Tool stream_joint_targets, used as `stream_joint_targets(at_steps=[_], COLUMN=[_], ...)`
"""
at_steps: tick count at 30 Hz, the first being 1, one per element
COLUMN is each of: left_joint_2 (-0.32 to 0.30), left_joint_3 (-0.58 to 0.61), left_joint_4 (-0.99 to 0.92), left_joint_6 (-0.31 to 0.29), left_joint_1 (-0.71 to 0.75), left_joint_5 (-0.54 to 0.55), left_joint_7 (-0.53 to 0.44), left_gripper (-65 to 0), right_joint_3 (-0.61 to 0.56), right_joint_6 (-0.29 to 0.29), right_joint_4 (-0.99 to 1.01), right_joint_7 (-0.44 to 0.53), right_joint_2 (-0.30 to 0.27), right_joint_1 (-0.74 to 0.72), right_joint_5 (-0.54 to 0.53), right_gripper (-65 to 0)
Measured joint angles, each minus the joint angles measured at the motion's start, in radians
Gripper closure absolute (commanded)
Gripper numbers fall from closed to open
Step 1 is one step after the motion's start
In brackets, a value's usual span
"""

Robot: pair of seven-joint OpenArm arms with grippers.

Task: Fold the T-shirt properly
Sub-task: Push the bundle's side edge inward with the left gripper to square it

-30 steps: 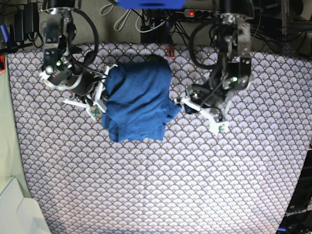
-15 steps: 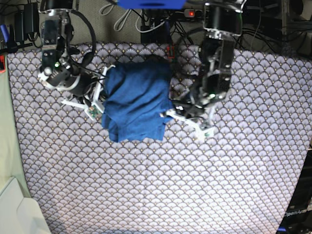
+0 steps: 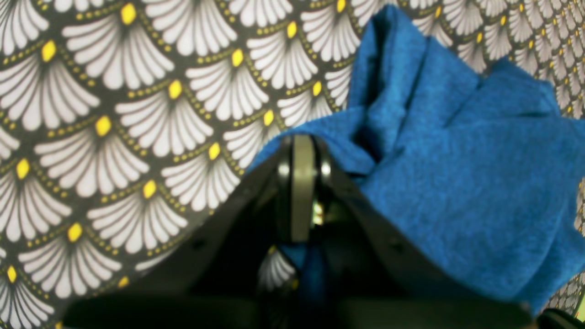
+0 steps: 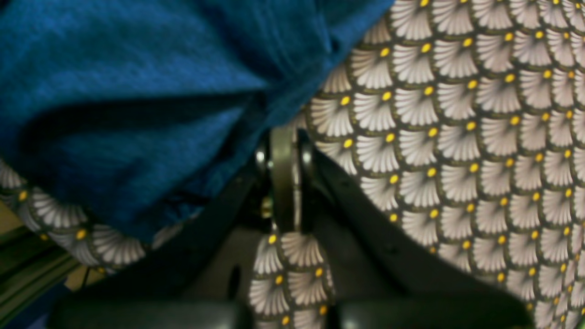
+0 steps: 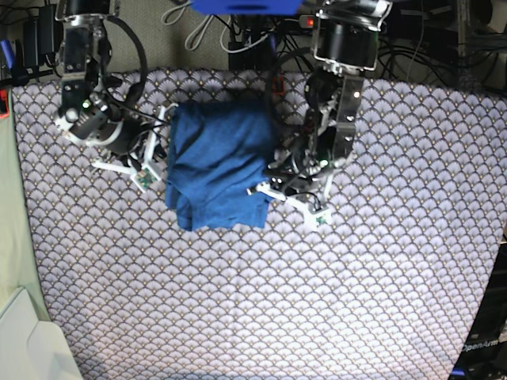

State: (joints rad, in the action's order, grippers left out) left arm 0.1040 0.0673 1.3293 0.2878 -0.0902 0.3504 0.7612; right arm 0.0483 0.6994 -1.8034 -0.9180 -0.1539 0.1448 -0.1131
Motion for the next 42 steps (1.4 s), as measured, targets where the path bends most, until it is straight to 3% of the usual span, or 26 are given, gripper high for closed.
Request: stream_joint_targets(at_steps=[3, 9, 20, 25, 32, 42], left_joint_2=[0.019, 0.020, -0.087, -0.112, -0.116, -0.052], left_joint_3=[0.000, 0.000, 0.000, -0.002, -0.001, 0.000], left_joint_4=[0.000, 0.001, 0.223, 0.214, 0.102, 0.009], left_joint_6=[0.001, 0.003, 0.001, 0.008, 0.008, -0.003], left_joint_1=[0.001, 0.006, 0.009, 0.017, 0.018, 0.000], left_joint_5=[0.018, 0.166, 0.312, 0.304, 0.197, 0.179], left_joint_7=[-0.002, 0.057, 0.091, 0.095, 0.098, 0.067], left_gripper=[-0.2, -0.2, -0.2, -0.2, -0.1, -0.1], right_joint_3=[0.001, 0.001, -0.005, -0.005, -0.005, -0.003], right_joint_6=[0.000, 0.000, 0.000, 0.000, 0.000, 0.000], right_joint_4=[0.000, 0.000, 0.000, 0.000, 0.000, 0.000], right_joint_7=[0.002, 0.002, 0.002, 0.002, 0.002, 0.002], right_joint_2=[0.000, 0.000, 0.005, 0.016, 0.016, 0.016], right_joint_1=[0.000, 0.000, 0.000, 0.000, 0.000, 0.000], right_joint_5=[0.000, 0.000, 0.000, 0.000, 0.000, 0.001], right_gripper=[0.0, 0.0, 0.0, 0.0, 0.0, 0.0])
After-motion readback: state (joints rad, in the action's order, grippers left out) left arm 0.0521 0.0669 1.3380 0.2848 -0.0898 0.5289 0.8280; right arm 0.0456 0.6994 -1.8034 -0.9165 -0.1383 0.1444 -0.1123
